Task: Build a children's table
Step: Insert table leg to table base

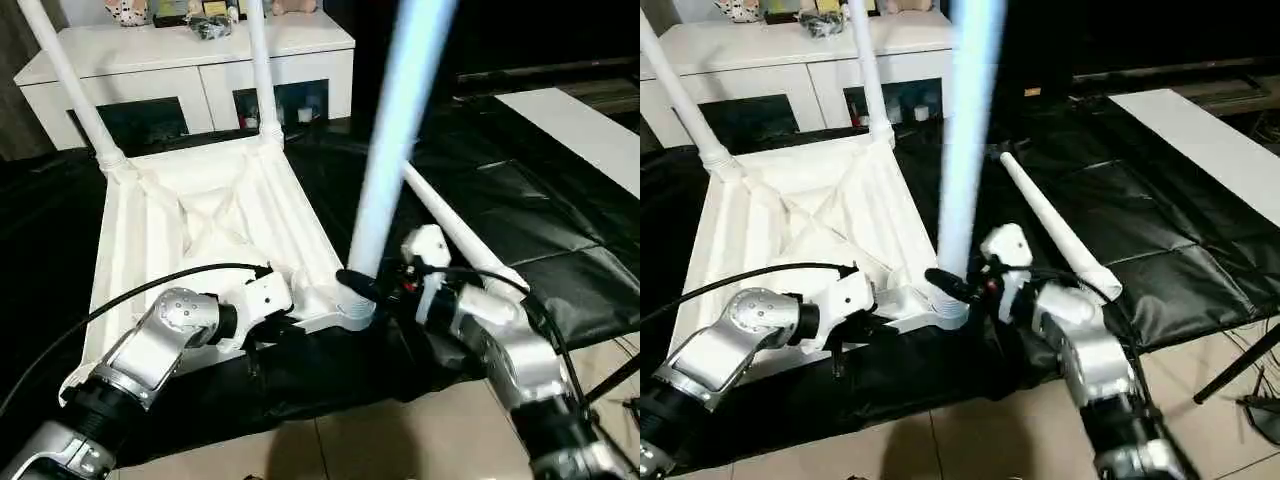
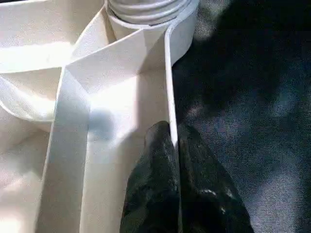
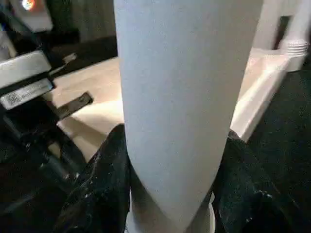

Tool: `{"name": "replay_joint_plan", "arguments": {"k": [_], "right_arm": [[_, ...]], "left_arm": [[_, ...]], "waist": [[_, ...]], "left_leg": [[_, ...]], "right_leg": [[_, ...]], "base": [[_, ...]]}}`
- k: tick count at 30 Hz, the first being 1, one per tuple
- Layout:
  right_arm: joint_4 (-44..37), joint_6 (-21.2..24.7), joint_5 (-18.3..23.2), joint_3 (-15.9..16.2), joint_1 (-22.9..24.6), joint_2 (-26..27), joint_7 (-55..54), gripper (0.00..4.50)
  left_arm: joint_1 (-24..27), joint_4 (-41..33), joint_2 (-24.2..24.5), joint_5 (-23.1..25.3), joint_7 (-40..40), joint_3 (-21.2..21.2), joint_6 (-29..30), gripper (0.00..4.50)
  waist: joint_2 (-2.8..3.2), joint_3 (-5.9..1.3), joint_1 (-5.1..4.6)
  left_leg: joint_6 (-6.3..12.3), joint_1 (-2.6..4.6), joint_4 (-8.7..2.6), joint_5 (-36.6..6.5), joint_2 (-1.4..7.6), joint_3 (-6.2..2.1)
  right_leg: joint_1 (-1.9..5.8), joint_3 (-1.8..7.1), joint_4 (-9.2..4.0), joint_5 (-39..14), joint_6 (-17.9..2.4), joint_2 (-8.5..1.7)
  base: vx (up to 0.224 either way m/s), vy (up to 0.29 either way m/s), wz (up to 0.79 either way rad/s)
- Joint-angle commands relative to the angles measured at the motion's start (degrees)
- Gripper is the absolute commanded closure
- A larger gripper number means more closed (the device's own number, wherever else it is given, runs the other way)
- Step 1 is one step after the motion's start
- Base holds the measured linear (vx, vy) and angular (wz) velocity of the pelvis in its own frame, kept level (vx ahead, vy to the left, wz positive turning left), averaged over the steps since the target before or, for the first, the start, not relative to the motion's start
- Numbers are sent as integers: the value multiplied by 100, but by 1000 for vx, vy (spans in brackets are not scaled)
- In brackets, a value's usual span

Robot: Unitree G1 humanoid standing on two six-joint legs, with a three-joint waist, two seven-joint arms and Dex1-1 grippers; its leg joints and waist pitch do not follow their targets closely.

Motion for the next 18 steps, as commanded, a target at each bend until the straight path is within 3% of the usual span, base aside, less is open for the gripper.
{"name": "replay_joint_plan", "arguments": {"k": [1, 5, 7, 11, 17, 18], "right_arm": [[530, 515, -397, 353, 121, -218, 282, 265], [688, 638, -483, 577, -44, -358, 505, 265], [823, 573, -517, 602, -114, -371, 555, 265], [925, 501, -459, 558, -155, -360, 638, 265], [1141, 351, -376, 481, -210, -413, 851, 265], [1190, 319, -383, 479, -225, -421, 871, 265]], "left_arm": [[-221, 27, 212, 146, -45, 184, -139, 450], [-279, 83, 240, 151, -109, 185, -147, 450], [-334, 155, 255, 160, -145, 196, -169, 450], [-402, 240, 282, 162, -197, 221, -210, 450], [-483, 370, 344, 120, -406, 249, -421, 450], [-493, 385, 367, 129, -450, 237, -437, 450]], "waist": [[-39, -291, -11], [-35, -292, -7], [-66, -296, -2], [-72, -286, -3], [-52, -282, -5], [-6, -283, -2]], "left_leg": [[-102, 145, -505, -2623, 181, -113], [-144, 148, -523, -2710, 197, -120], [-139, 147, -515, -2701, 191, -113], [-167, 158, -516, -2804, 192, -118], [-200, 179, -522, -2981, 197, -138], [-215, 185, -527, -3007, 199, -145]], "right_leg": [[104, 125, -559, -3331, -699, -242], [110, 128, -534, -3147, -767, -233], [109, 135, -525, -3094, -804, -241], [100, 126, -547, -3237, -774, -247], [83, 115, -574, -3394, -714, -247], [83, 117, -564, -3361, -735, -252]], "base": [[0, 0, 0], [0, 0, 0], [0, 0, 0], [0, 0, 0], [0, 0, 0], [0, 0, 0]]}}
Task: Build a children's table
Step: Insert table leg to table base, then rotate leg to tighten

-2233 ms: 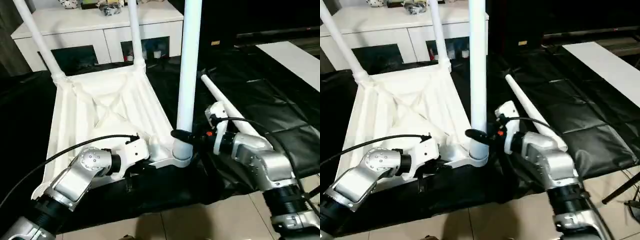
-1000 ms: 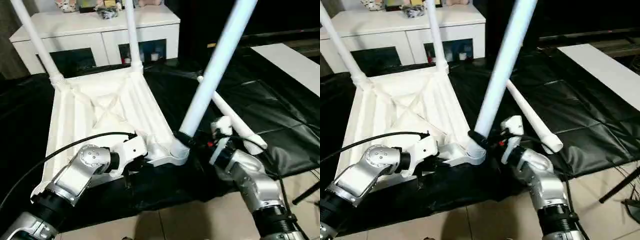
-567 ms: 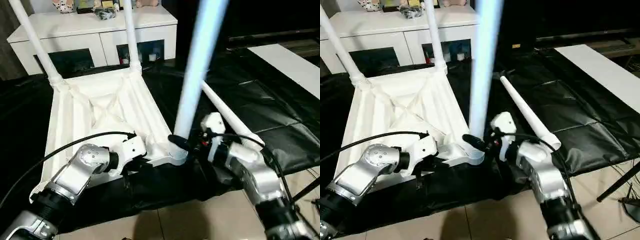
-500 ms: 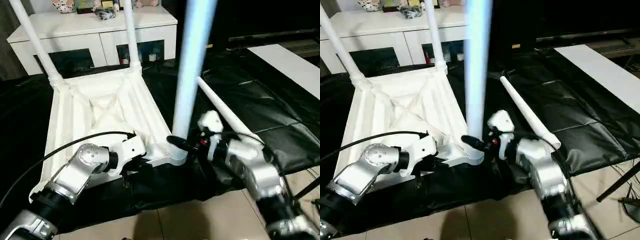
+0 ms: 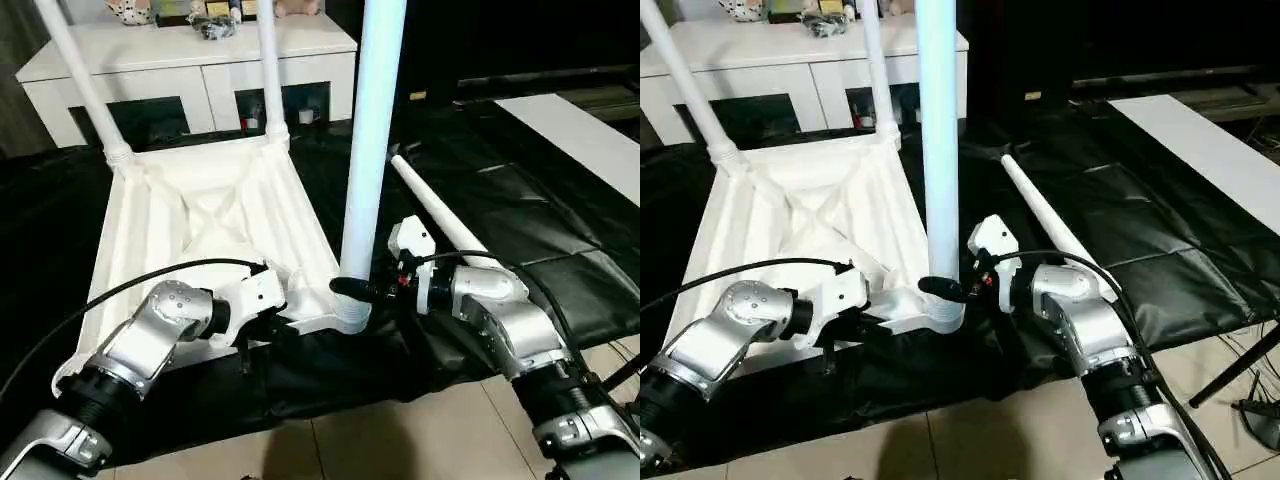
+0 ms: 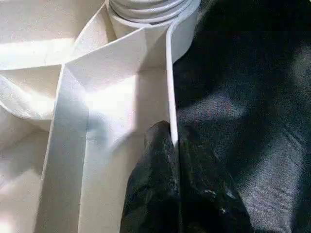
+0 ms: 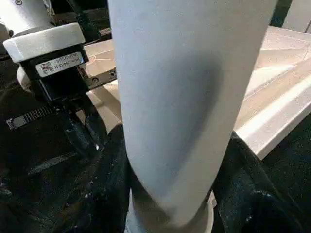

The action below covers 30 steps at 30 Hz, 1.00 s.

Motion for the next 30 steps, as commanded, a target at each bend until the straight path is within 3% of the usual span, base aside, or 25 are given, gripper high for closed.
{"name": "replay_joint_plan", "arguments": {"k": [1, 8, 11, 12, 13, 14, 15, 16, 17, 18, 19, 20, 21, 22, 23, 24, 25, 26, 27, 28, 30], "right_arm": [[709, 199, -338, 214, 287, -209, 71, 265], [1009, 45, -519, 29, 276, 61, -775, 265], [1319, 81, -613, -254, 193, 416, -1865, 265], [1367, 85, -640, -314, 187, 530, -2165, 265], [1397, 84, -658, -351, 185, 602, -2355, 265], [1397, 84, -658, -351, 185, 602, -2355, 265], [1582, 105, -698, -475, 121, 875, -3039, 265], [1629, 102, -714, -496, 101, 928, -3186, 265], [1683, 95, -735, -516, 79, 987, -3352, 265], [1857, 88, -776, -558, -17, 1121, -3739, 265], [1922, 76, -793, -568, -54, 1163, -3865, 265], [2036, 55, -822, -585, -120, 1236, -4088, 265], [2269, 25, -832, -630, -260, 1374, -4437, 265], [2479, -4, -826, -694, -383, 1492, -4750, 265], [2492, -5, -824, -699, -390, 1499, -4765, 265], [2701, -15, -783, -777, -512, 1614, -5012, 265], [3090, -4, -721, -922, -729, 1803, -5499, 265], [3090, -4, -721, -922, -729, 1803, -5499, 265], [3235, 7, -706, -965, -809, 1864, -5698, 265], [3341, 1, -728, -1014, -865, 1916, -5858, 265], [3508, -69, -756, -1075, -953, 1972, -6076, 265]], "left_arm": [[-291, 5, 286, 141, -75, 232, -199, 450], [-310, 156, 136, 86, 133, 347, 55, 450], [-361, 371, -187, 67, 722, 538, 443, 450], [-383, 432, -285, 117, 957, 573, 553, 450], [-397, 467, -350, 152, 1111, 594, 627, 450], [-397, 467, -350, 152, 1111, 594, 627, 450], [-454, 495, -703, 61, 1594, 781, 1058, 450], [-466, 496, -774, 48, 1692, 815, 1144, 450], [-480, 497, -851, 37, 1802, 850, 1236, 450], [-527, 508, -1009, 70, 2044, 883, 1440, 450], [-544, 516, -1058, 84, 2123, 892, 1498, 450], [-574, 532, -1146, 108, 2261, 908, 1600, 450], [-637, 575, -1305, 158, 2492, 927, 1751, 450], [-687, 615, -1439, 195, 2671, 943, 1836, 450], [-690, 617, -1445, 198, 2679, 943, 1840, 450], [-738, 657, -1559, 242, 2817, 937, 1892, 450], [-814, 700, -1766, 281, 3040, 914, 1997, 450], [-814, 700, -1766, 281, 3040, 914, 1997, 450], [-835, 690, -1850, 294, 3129, 905, 2053, 450], [-850, 673, -1923, 314, 3208, 915, 2130, 450], [-834, 577, -2037, 321, 3339, 965, 2290, 450]], "waist": [[55, -277, -24], [49, -262, -35], [55, -216, -102], [66, -205, -123], [111, -166, -222], [161, -142, -262], [289, -63, -283], [334, -36, -114], [379, -105, 225], [-223, -285, 101], [-136, -55, 90], [-235, -125, 35], [-21, -266, 145], [-21, -266, 145], [67, -288, 85], [119, -326, -32], [144, -268, -72], [132, -252, -111], [98, -232, -124], [99, -243, -119], [74, -258, -133]], "left_leg": [[-216, 174, -529, -3003, 199, -141], [-243, 171, -538, -3019, 196, -132], [-323, 191, -542, -3315, 170, -175], [-340, 202, -544, -3418, 167, -189], [-375, 233, -604, -3950, 178, -270], [-387, 248, -658, -4254, 203, -296], [-442, 39, -1045, -5107, 351, -319], [-485, -382, -1458, -5515, 507, -231], [-529, -523, -1437, -5559, 402, 42], [-402, 455, -554, -3280, 157, 92], [-337, 935, 578, -2258, 21, -83], [-24, 498, 595, -1004, -142, -303], [-280, -228, -189, -423, 95, -528], [-280, -228, -189, -423, 95, -528], [-367, 208, -298, -673, 149, -393], [-296, 244, -378, -1346, 162, -349], [-305, 220, -433, -2074, 152, -274], [-326, 188, -461, -2324, 151, -285], [-353, 141, -506, -2663, 130, -312], [-368, 201, -498, -2787, 133, -314], [-339, 173, -520, -2666, 135, -318]], "right_leg": [[83, 116, -553, -3266, -761, -245], [73, 118, -545, -3238, -833, -249], [57, 43, -608, -3798, -618, -245], [61, 10, -631, -3950, -539, -243], [119, -177, -707, -4190, -312, -204], [143, -260, -714, -4098, -281, -165], [458, -467, -344, -3223, -416, -25], [846, -445, 614, -2360, -540, 39], [874, -507, 735, -1642, -587, 80], [114, 202, -36, -4222, -95, -274], [-625, 251, -1054, -6411, -449, -952], [-256, 463, -959, -6644, -477, -888], [557, 218, -276, -3853, -678, -606], [557, 218, -276, -3853, -678, -606], [195, 53, -171, -1756, -1066, -203], [268, 77, -104, -1136, -1403, -173], [260, 115, -229, -1516, -1482, -187], [295, 108, -236, -1785, -1446, -208], [349, 69, -316, -2522, -1158, -232], [275, 100, -381, -2841, -987, -260], [296, 113, -405, -2787, -914, -273]], "base": [[0, 0, 0], [0, 0, 0], [0, 0, 0], [0, 0, 0], [-44, 39, -18], [0, 0, 0], [0, 0, 0], [-100, 27, -5], [-68, -43, 11], [-68, -43, 11], [149, -120, -1], [228, -16, -49], [228, -16, -49], [71, 59, -22], [-52, -15, 29], [-52, -15, 29], [0, 0, 0], [0, 0, 0], [0, 0, 0], [0, 0, 0], [0, 0, 0]]}}
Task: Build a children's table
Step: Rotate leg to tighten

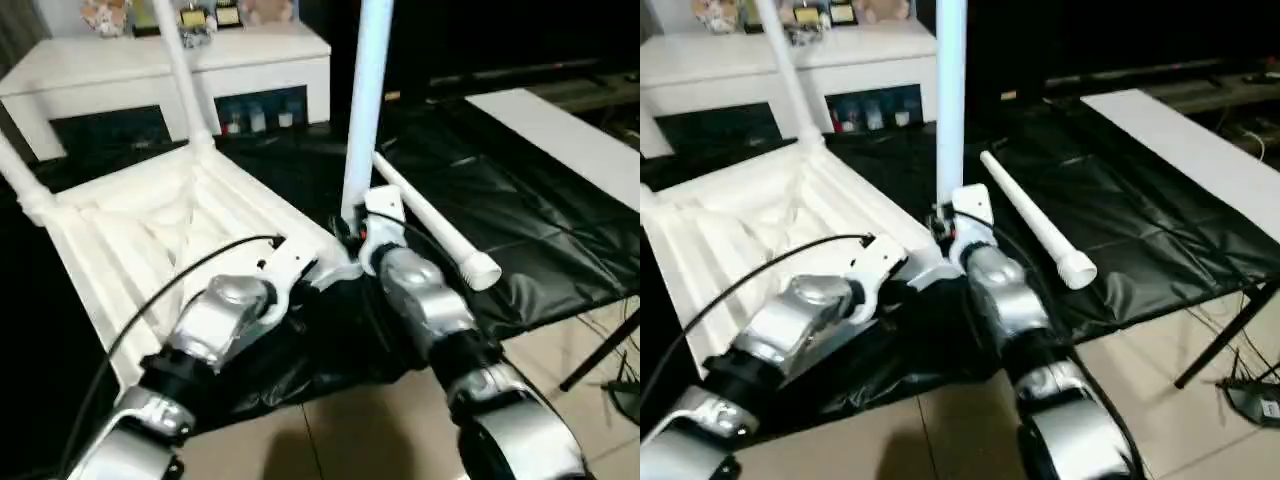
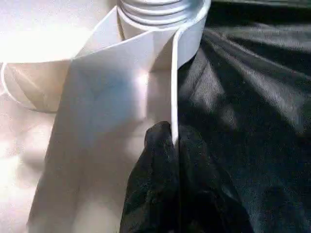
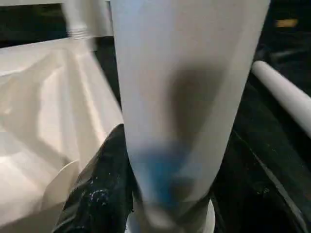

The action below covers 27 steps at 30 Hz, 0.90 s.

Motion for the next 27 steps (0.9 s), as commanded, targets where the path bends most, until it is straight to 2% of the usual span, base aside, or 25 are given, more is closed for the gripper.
{"name": "replay_joint_plan", "arguments": {"k": [1, 3, 9, 12, 13, 15, 17, 19, 22, 23, 24, 26, 27], "right_arm": [[1030, 427, -56, -295, 377, -54, -517, 265], [1199, 328, -72, -372, 283, -4, -741, 265], [1397, 198, -74, -437, 168, 44, -906, 265], [1513, -71, -33, -486, 43, 113, -885, 265], [1542, -243, 37, -514, -24, 161, -637, 230], [1512, -431, 47, -490, -108, 182, -396, 193], [1500, -483, 30, -472, -138, 179, -337, 186], [1368, -640, -9, -428, -259, 144, -114, 152], [1167, -735, 64, -443, -273, 128, 118, 130], [1044, -791, 89, -438, -259, 109, 264, 118], [902, -834, 122, -424, -225, 86, 439, 109], [615, -879, 186, -382, -128, 29, 806, 96], [485, -872, 210, -357, -76, -2, 986, 86]], "left_arm": [[-137, -167, -32, 96, 347, 254, 161, 450], [-95, -293, -103, 92, 472, 290, 325, 450], [-40, -426, -147, 46, 558, 326, 467, 450], [-17, -488, -135, 24, 572, 373, 463, 450], [-17, -492, -118, 28, 575, 394, 451, 450], [-32, -475, -78, 24, 537, 404, 388, 450], [-39, -469, -62, 23, 525, 406, 368, 450], [-71, -460, 22, -13, 437, 411, 235, 450], [-76, -458, 62, -63, 352, 437, 111, 450], [-71, -462, 92, -74, 282, 430, -11, 450], [-60, -483, 114, -99, 220, 437, -63, 450], [-28, -529, 184, -131, 62, 420, -140, 450], [-8, -549, 218, -148, -26, 407, -205, 450]], "waist": [[20, -178, -23], [18, -178, -27], [-7, -203, -44], [-10, -207, -46], [-5, -217, -42], [4, -226, -50], [6, -249, -39], [-2, -278, -25], [7, -286, -20], [-13, -293, -19], [-6, -305, -1], [-8, -313, 0], [-16, -321, 16]], "left_leg": [[-106, -46, -573, -2250, 175, -42], [-82, -47, -577, -2082, 188, -21], [13, -87, -571, -1808, 178, 7], [65, -103, -568, -1656, 176, 19], [81, -96, -563, -1581, 182, 28], [126, -101, -567, -1463, 185, 29], [185, -90, -545, -1256, 190, 43], [359, -130, -498, -593, 181, 55], [576, -129, -467, -389, 189, 81], [611, -129, -458, -352, 193, 90], [728, -142, -431, -191, 198, 103], [819, -147, -412, -46, 197, 114], [939, -154, -384, 100, 194, 121]], "right_leg": [[151, 228, -624, -2139, -826, -315], [128, 238, -620, -1791, -922, -311], [182, 239, -586, -1266, -1054, -305], [196, 237, -578, -1146, -1120, -310], [196, 238, -577, -1050, -1144, -313], [219, 230, -562, -864, -1199, -305], [227, 231, -550, -559, -1319, -309], [274, 213, -466, 286, -1464, -291], [278, 203, -453, 478, -1583, -311], [280, 206, -450, 513, -1604, -314], [280, 207, -425, 703, -1650, -321], [280, 201, -407, 867, -1680, -315], [286, 203, -388, 1056, -1683, -315]], "base": [[0, 0, 0], [0, 0, 0], [0, 0, 0], [0, 0, 0], [0, 0, 0], [0, 0, 0], [0, 0, 0], [0, 0, 0], [0, 0, 0], [0, 0, 0], [0, 0, 0], [0, 0, 0], [0, 0, 0]]}}
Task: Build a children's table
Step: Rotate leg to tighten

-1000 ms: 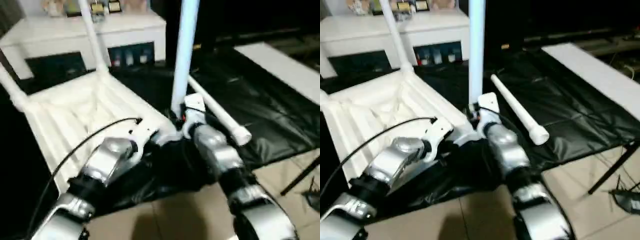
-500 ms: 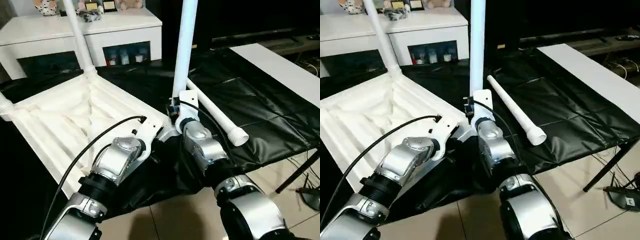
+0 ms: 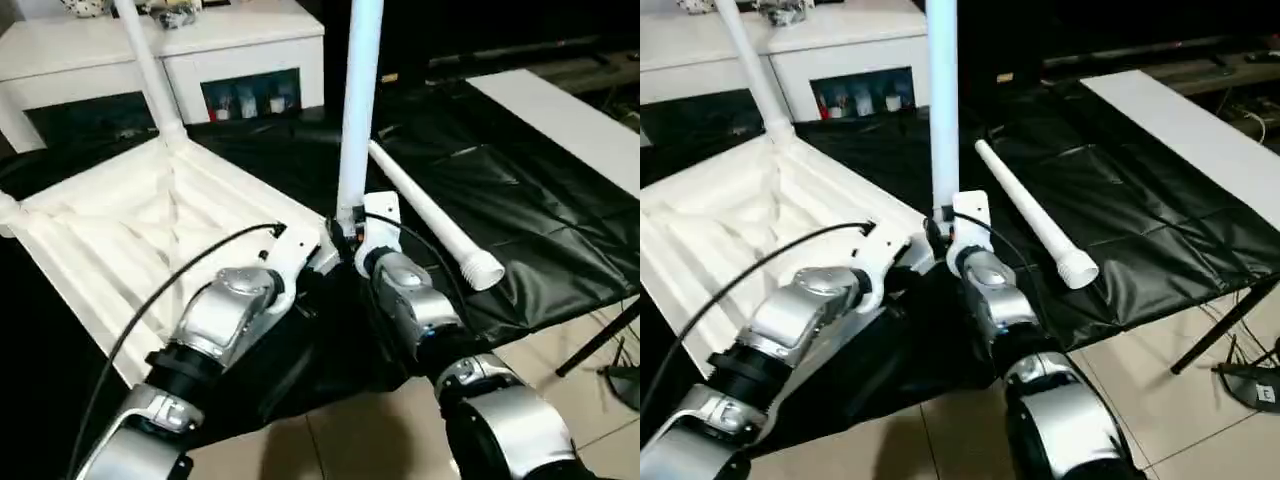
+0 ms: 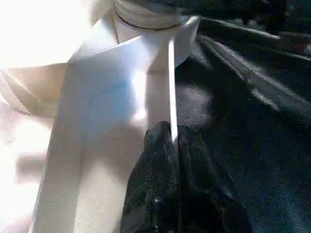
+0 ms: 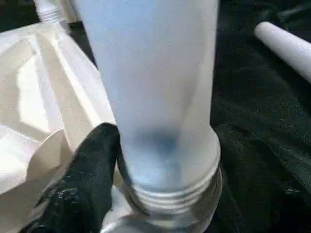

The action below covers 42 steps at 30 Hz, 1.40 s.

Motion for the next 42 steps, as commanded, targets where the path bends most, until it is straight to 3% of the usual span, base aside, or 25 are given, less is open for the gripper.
{"name": "replay_joint_plan", "arguments": {"k": [1, 4, 5, 6, 7, 8, 11, 12, 14, 15, 18, 20, 25, 29, 34, 35, 36, 41, 42], "right_arm": [[-349, 4, 112, 48, 95, -85, 428, 86], [-1013, 324, 129, 318, 458, -391, 1227, 52], [-1349, 481, 70, 542, 674, -650, 1684, 52], [-1512, 552, 51, 652, 778, -783, 1929, 32], [-1512, 552, 51, 652, 778, -783, 1929, 22], [-1890, 709, 91, 828, 970, -1114, 2486, 22], [-2194, 798, 143, 894, 1089, -1401, 2896, 3], [-2386, 850, 195, 913, 1158, -1604, 3233, 3], [-2386, 850, 195, 913, 1158, -1604, 3233, 3], [-2724, 1024, 336, 958, 1283, -1905, 3823, 3], [-3154, 1319, 530, 1088, 1422, -2266, 4485, 3], [-3234, 1375, 560, 1132, 1440, -2351, 4662, 3], [-3292, 1382, 448, 1343, 1456, -2576, 5187, 3], [-3238, 1304, 268, 1476, 1404, -2672, 5301, 3], [-3054, 1224, 190, 1425, 1281, -2580, 5176, 47], [-3050, 1222, 190, 1423, 1278, -2577, 5172, 47], [-3012, 1206, 194, 1415, 1250, -2552, 5151, 76], [-2867, 1147, 205, 1372, 1190, -2410, 5123, 95], [-2843, 1135, 210, 1368, 1187, -2388, 5128, 119]], "left_arm": [[44, -166, 163, -26, -182, 188, -381, 450], [138, -234, 388, -50, -542, 76, -591, 450], [197, -262, 536, -54, -784, -9, -745, 450], [227, -270, 617, -53, -921, -65, -866, 450], [227, -270, 617, -53, -921, -65, -866, 450], [328, -315, 816, -102, -1349, -189, -1181, 450], [449, -445, 994, -211, -1798, -262, -1382, 450], [549, -610, 1131, -325, -2163, -296, -1437, 450], [549, -610, 1131, -325, -2163, -296, -1437, 450], [687, -856, 1357, -459, -2704, -373, -1524, 450], [810, -1071, 1577, -627, -3216, -434, -1602, 450], [831, -1110, 1614, -684, -3333, -430, -1631, 450], [826, -1078, 1643, -609, -3415, -396, -1679, 450], [807, -1040, 1645, -612, -3420, -367, -1720, 450], [789, -1019, 1642, -605, -3457, -358, -1745, 450], [789, -1019, 1641, -605, -3458, -358, -1745, 450], [787, -1014, 1632, -615, -3464, -350, -1744, 450], [790, -991, 1629, -597, -3466, -353, -1764, 450], [792, -992, 1630, -595, -3468, -352, -1762, 450]], "waist": [[-34, -361, 53], [-41, -360, 86], [30, -367, 75], [-9, -360, 100], [-9, -360, 100], [3, -354, 150], [15, -337, 172], [15, -327, 183], [24, -328, 198], [14, -333, 230], [-9, -342, 286], [-6, -348, 318], [-33, -311, 331], [-54, -319, 325], [-49, -346, 327], [-44, -346, 331], [-46, -351, 331], [-45, -348, 329], [-46, -350, 329]], "left_leg": [[898, -28, -282, 183, 167, 9], [1253, -28, -228, 494, 166, 13], [1259, -27, -221, 524, 182, 6], [1302, -6, -209, 451, 199, 19], [1302, -6, -209, 451, 199, 19], [1251, 7, -214, 306, 207, 24], [1147, 12, -226, 211, 227, 36], [1034, 20, -237, 46, 244, 55], [970, 34, -236, -9, 255, 71], [901, 51, -233, -9, 255, 93], [967, 38, -216, 140, 253, 104], [1040, 46, -198, 206, 249, 126], [781, 26, -236, -242, 260, 141], [719, 15, -224, -216, 242, 147], [836, 2, -185, 59, 226, 143], [843, 3, -184, 64, 227, 143], [852, 2, -181, 75, 228, 141], [843, 1, -183, 13, 234, 136], [841, 3, -181, 23, 235, 136]], "right_leg": [[409, 219, -266, 1148, -1691, -315], [391, 194, -234, 1515, -1769, -293], [380, 198, -213, 1510, -1782, -311], [363, 198, -234, 1355, -1764, -292], [363, 198, -234, 1355, -1764, -292], [358, 194, -255, 1065, -1791, -291], [329, 207, -251, 874, -1810, -299], [321, 214, -263, 667, -1787, -300], [308, 217, -261, 611, -1782, -296], [304, 221, -249, 644, -1764, -277], [312, 212, -213, 865, -1724, -264], [278, 208, -202, 914, -1736, -265], [282, 224, -247, 251, -1664, -302], [292, 239, -236, 312, -1641, -299], [294, 227, -201, 607, -1671, -290], [293, 227, -201, 613, -1676, -293], [295, 224, -196, 623, -1682, -293], [296, 218, -193, 532, -1687, -290], [295, 219, -191, 541, -1693, -289]], "base": [[0, 0, 0], [0, 0, 0], [0, 0, 0], [0, 0, 0], [0, 0, 0], [0, 0, 0], [0, 0, 0], [0, 0, 0], [0, 0, 0], [0, 0, 0], [0, 0, 0], [0, 0, 0], [0, 0, 0], [0, 0, 0], [0, 0, 0], [0, 0, 0], [0, 0, 0], [0, 0, 0], [0, 0, 0]]}}
